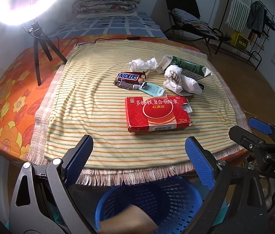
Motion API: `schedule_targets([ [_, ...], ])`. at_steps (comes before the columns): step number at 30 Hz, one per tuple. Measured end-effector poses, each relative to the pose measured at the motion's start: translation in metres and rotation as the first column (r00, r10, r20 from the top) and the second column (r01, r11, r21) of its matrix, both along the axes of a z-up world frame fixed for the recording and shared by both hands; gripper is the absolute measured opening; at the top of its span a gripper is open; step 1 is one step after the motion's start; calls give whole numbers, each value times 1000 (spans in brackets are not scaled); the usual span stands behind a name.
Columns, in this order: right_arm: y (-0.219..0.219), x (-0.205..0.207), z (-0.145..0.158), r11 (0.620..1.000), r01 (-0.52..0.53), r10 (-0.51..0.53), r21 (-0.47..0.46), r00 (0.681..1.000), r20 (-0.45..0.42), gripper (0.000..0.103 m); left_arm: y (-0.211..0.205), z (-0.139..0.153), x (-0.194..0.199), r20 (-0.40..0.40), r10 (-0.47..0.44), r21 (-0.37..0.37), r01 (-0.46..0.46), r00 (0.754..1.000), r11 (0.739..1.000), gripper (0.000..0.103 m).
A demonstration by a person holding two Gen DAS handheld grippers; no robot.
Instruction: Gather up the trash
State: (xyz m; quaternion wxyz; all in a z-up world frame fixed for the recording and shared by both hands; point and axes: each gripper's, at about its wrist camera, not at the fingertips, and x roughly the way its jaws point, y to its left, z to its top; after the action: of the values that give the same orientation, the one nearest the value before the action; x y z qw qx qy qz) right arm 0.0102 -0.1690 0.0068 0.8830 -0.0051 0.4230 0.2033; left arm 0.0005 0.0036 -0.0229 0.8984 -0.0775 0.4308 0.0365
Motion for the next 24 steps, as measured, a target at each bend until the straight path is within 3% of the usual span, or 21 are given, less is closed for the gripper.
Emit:
schedule_targets([
  [7, -3, 7, -5, 999, 33, -32, -19, 998, 58, 102, 21, -4, 11, -16, 5, -1, -5, 1000, 1000, 97],
  [12, -5, 18, -13, 1000, 17, -17, -9, 998, 62, 102, 24, -7, 29, -37, -35, -45, 34, 999, 998, 97],
  [19, -15, 34, -14, 998, 29, -31, 48, 999, 43, 102, 17, -4, 83, -70, -138, -139, 127, 988, 982, 97],
  [24, -21, 49, -5, 998, 30, -33, 55, 998, 46, 99, 10, -15, 134, -122, -209, -94, 199, 970, 976, 97],
])
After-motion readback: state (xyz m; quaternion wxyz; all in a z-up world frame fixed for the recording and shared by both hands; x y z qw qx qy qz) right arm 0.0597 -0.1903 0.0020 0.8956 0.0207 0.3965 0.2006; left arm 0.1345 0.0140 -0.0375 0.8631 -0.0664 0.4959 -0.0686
